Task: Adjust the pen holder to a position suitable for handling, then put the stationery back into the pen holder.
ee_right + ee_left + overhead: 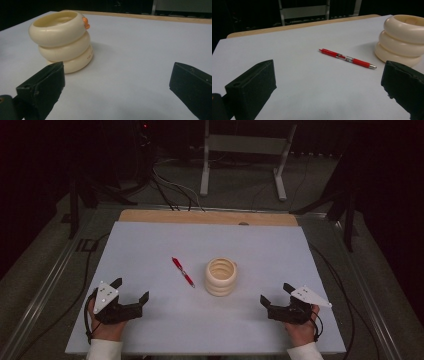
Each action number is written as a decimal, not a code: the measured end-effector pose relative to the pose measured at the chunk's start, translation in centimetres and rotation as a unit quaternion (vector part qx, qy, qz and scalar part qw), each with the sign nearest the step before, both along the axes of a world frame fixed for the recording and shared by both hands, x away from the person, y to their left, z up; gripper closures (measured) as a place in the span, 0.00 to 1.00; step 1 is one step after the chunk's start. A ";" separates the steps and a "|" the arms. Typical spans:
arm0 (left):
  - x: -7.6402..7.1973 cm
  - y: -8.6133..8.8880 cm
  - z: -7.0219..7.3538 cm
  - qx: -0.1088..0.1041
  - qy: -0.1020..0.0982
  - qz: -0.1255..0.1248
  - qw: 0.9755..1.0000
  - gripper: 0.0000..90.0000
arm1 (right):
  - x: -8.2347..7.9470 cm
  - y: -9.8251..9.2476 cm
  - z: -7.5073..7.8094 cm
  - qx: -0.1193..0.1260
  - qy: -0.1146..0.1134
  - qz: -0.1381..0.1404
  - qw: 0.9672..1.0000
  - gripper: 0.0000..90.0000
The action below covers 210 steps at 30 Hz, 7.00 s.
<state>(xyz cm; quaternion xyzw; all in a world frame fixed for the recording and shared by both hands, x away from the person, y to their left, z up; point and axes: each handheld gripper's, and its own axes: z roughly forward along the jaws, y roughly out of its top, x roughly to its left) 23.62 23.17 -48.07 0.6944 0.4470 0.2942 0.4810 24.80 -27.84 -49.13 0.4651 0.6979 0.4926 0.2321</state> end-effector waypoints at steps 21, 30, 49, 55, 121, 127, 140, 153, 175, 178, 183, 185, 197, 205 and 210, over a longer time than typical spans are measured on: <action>5.4 -5.3 0.5 0.004 0.024 0.009 1.000 0.00 | -0.1 -0.4 -0.5 -0.025 -0.026 -0.041 0.999 0.00; 6.5 -7.0 0.5 0.006 0.035 0.019 0.999 0.00 | -0.1 -0.4 -0.6 -0.029 -0.026 -0.042 0.998 0.01; 8.8 -10.9 -1.6 0.025 0.079 0.015 0.996 0.00 | 0.0 -0.4 -0.8 -0.032 -0.018 -0.045 0.998 0.01; 9.2 -12.0 -2.4 0.038 0.092 0.014 0.995 0.00 | 0.0 -0.4 -0.8 -0.032 -0.018 -0.044 0.998 0.01; 7.8 -12.9 -3.9 0.098 0.210 0.031 0.972 0.90 | 0.1 -0.3 -1.0 -0.037 -0.013 -0.042 0.998 0.01; 7.7 -12.4 -3.4 0.078 0.200 0.026 0.976 0.90 | 0.1 -0.4 -1.1 -0.035 -0.011 -0.042 0.998 0.01; 7.4 -10.8 -1.9 0.045 0.177 0.029 0.983 0.90 | 0.2 -0.4 -1.1 -0.034 -0.010 -0.039 0.999 0.01; 7.2 -9.8 -0.2 0.024 0.157 0.013 0.987 0.90 | 0.2 -0.4 -1.2 -0.034 -0.009 -0.039 0.999 0.01; 6.5 -8.8 2.2 -0.012 0.135 -0.026 0.990 0.90 | 0.2 -0.4 -1.2 -0.034 -0.006 -0.039 0.999 0.01; 6.4 -8.7 2.7 -0.015 0.134 -0.037 0.990 0.90 | 0.2 -0.4 -1.2 -0.035 -0.008 -0.038 0.999 0.01; 6.2 -8.7 3.5 -0.017 0.127 -0.056 0.990 0.90 | 0.2 -0.4 -1.2 -0.033 -0.007 -0.039 0.999 0.01; 6.2 -8.6 3.9 -0.018 0.126 -0.068 0.990 0.90 | 0.2 -0.4 -1.2 -0.034 -0.007 -0.039 0.999 0.01; 5.8 -8.8 5.9 -0.016 0.108 -0.115 0.987 0.90 | 0.2 -0.4 -1.2 -0.033 -0.006 -0.039 0.999 0.01; 5.4 -9.4 6.6 -0.008 0.102 -0.146 0.984 0.90 | 0.2 -0.4 -1.2 -0.031 -0.005 -0.040 0.999 0.01; 5.3 -9.6 7.0 -0.004 0.096 -0.169 0.981 0.90 | 0.2 -0.4 -1.2 -0.031 -0.005 -0.039 0.999 0.01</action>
